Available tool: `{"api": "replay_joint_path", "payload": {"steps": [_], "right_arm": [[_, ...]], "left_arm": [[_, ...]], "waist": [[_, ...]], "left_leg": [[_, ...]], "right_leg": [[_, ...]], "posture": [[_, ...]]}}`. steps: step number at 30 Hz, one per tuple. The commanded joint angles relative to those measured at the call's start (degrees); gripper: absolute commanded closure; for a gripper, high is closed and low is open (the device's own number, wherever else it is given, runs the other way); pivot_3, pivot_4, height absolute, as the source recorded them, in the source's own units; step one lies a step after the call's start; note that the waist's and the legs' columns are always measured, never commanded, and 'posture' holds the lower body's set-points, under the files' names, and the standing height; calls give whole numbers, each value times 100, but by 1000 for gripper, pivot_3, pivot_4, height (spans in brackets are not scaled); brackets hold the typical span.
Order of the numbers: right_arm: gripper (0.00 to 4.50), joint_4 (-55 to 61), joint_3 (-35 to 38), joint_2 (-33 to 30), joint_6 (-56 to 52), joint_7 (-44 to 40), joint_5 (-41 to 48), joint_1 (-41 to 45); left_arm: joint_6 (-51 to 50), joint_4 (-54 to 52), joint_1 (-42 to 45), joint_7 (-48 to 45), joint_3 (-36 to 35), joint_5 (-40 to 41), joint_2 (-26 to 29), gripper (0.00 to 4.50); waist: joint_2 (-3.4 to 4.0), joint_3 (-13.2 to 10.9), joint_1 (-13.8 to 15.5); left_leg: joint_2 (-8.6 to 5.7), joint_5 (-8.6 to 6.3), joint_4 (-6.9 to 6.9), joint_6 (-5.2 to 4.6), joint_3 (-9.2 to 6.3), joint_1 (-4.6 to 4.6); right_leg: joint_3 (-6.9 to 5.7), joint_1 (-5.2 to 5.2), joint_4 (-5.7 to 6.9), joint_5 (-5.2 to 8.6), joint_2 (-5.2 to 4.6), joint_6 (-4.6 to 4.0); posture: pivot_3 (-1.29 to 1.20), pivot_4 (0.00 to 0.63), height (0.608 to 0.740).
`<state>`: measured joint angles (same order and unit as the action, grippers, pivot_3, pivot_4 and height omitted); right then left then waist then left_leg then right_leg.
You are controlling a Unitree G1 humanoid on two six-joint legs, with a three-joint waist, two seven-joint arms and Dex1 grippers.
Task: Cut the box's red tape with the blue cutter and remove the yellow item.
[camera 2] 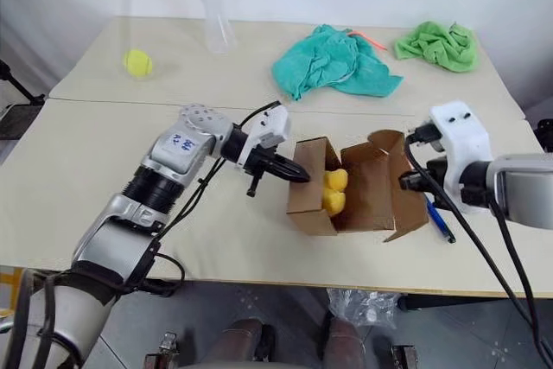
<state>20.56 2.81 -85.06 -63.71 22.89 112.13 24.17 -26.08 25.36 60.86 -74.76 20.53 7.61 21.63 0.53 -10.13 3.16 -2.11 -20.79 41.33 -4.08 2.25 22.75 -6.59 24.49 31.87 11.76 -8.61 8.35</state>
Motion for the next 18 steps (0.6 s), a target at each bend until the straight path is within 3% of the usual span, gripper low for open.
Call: {"api": "replay_joint_path", "payload": {"steps": [1, 6, 18], "right_arm": [[4472, 124, 328, 77, 177, 121, 87, -453], [4472, 174, 307, 411, 368, 344, 87, -810], [4472, 235, -390, 1031, 346, 747, -69, -448]], "left_arm": [[-233, -191, -317, 122, 247, -269, 63, 4500], [-318, -244, -497, 197, 255, -351, 53, 4500], [-73, 458, -302, 419, 200, -407, -365, 4500]], "waist": [[2, 1, 22], [2, -1, 16], [2, -1, 0]], "left_leg": [[0, 0, 0, 0, -2, -2], [-2, 0, 1, -1, -3, 7], [-2, 1, 5, -1, -2, 19]], "right_leg": [[1, -4, -1, 0, 0, 0], [2, 6, 0, -2, 1, 1], [-9, 11, 0, -4, 5, 5]], "posture": [[0, 150, 740], [0, 150, 740], [0, 150, 740]]}}
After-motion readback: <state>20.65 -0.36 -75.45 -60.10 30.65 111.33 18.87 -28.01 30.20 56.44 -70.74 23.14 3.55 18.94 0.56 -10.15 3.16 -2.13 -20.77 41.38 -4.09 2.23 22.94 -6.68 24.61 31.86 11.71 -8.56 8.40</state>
